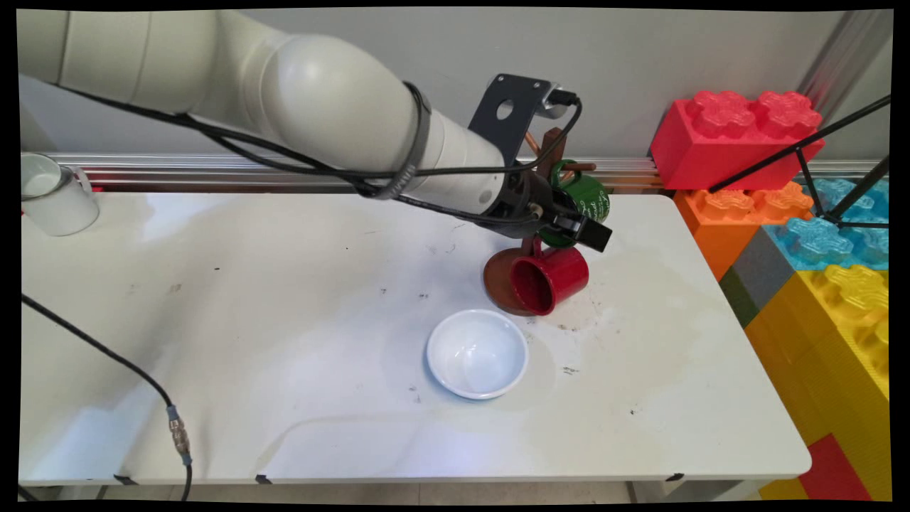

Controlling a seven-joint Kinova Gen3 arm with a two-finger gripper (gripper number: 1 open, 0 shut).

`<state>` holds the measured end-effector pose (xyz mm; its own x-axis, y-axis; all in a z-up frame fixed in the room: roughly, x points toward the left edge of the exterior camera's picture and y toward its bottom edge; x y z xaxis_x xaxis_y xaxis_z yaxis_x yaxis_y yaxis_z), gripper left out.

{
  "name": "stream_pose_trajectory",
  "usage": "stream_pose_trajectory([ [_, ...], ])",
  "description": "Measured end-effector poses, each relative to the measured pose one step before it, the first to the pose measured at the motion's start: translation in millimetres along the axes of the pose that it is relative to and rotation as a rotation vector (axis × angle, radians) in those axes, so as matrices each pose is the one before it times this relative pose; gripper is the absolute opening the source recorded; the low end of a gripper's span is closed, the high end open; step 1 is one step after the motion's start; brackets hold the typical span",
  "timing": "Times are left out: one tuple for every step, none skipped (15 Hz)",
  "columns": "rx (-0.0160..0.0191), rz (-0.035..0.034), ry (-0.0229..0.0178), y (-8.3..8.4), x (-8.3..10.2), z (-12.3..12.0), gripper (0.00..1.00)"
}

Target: Pick up the green mug from the rack, then place the picked object on the table

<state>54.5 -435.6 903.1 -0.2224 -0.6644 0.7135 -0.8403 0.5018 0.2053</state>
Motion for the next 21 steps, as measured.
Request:
stream_pose_trajectory([
  [-0.00338,-0.0063,0.01023,-1.01,-2.38,0.7,1.0],
  [-0.00404,-0.00866,0.01497,-1.41,-2.73,0.79,1.0],
  [-0.00417,-0.00705,0.01176,-0.8,-1.85,0.48,1.0],
  [-0.0053,-0.00797,0.0136,-0.79,-1.92,0.52,1.0],
  [-0.00595,-0.00759,0.01332,-0.45,-1.7,0.44,1.0],
  [-0.00425,-0.00734,0.01112,-0.51,-1.44,0.32,1.0],
  [-0.00273,-0.00478,0.0069,-0.29,-0.92,0.19,1.0],
  [-0.00354,-0.00794,0.0098,-0.52,-1.42,0.22,1.0],
  [-0.00438,-0.00877,0.01108,-0.54,-1.54,0.26,1.0],
  [-0.00423,-0.00866,0.00998,-0.51,-1.47,0.31,0.0],
  [-0.00272,-0.00812,0.00848,-0.65,-1.1,0.24,0.0],
  [-0.00292,-0.00905,0.00932,-0.7,-1.17,0.28,0.0],
  [-0.00284,-0.00991,0.00948,-0.68,-0.93,0.3,0.0],
  [-0.00303,-0.00849,0.00809,-0.43,-0.56,0.44,0.0],
  [-0.00282,-0.00926,0.00844,-0.53,-0.71,0.42,0.0],
  [-0.00187,-0.0085,0.00757,-0.68,-0.68,0.36,0.0],
  [-0.00066,-0.00631,0.00606,-0.75,-0.48,0.16,0.0],
  [-0.00043,-0.0039,0.00317,-0.47,-0.43,0.14,0.0],
  [0.00084,-0.00566,0.00482,-0.9,-0.61,-0.01,0.0],
  [0.00203,-0.00621,0.00466,-1.18,-0.73,-0.11,0.0],
  [0.00223,-0.00543,0.00372,-1.16,-0.62,0.01,0.0],
])
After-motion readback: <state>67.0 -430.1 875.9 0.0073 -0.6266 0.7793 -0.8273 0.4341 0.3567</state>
